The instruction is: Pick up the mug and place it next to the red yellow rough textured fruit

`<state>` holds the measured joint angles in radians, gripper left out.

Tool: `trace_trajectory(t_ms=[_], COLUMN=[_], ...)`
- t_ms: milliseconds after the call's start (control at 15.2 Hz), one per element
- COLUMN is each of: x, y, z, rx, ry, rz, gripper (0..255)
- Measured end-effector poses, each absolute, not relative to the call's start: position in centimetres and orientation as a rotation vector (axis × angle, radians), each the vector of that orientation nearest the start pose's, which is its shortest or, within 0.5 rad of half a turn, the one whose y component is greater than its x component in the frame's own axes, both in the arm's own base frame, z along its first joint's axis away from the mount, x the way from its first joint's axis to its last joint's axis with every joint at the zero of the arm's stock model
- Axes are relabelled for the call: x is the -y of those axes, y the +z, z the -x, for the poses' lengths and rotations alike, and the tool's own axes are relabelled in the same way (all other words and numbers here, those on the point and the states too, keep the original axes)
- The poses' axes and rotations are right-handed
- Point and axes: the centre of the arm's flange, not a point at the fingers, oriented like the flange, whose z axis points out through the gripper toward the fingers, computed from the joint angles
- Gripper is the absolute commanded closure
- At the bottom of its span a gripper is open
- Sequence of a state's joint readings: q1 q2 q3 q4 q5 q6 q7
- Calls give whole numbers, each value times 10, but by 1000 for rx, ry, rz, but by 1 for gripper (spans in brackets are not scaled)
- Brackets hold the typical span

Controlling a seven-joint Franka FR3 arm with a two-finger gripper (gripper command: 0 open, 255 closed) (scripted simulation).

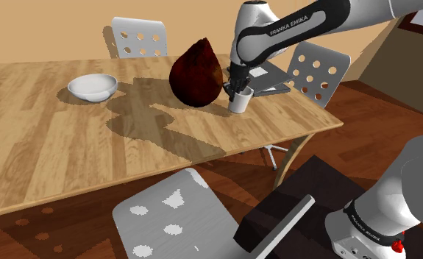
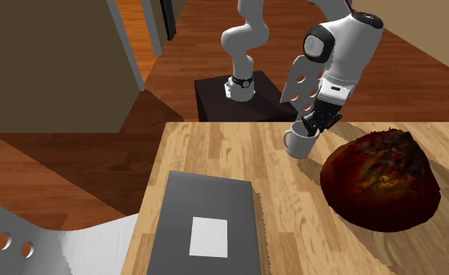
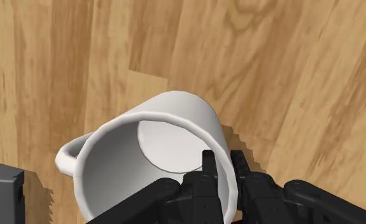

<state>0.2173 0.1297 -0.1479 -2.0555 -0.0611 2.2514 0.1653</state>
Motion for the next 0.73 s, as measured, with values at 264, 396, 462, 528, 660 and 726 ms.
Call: trace_trajectory(t_ms=[264,396,462,528,660,726], x=[-40,-40,-40,-40,-40,-40], y=[362,360,360,360,360,360], z=[-577,-577,-577,-577,-577,-577], rx=[-91,-92,-92,-92,-92,-92], ry=[-119,-120,-120,-120,-120,-120], rz=[3198,3197,3197,3197,3197,3197], gripper=[255,255,255,255,255,0])
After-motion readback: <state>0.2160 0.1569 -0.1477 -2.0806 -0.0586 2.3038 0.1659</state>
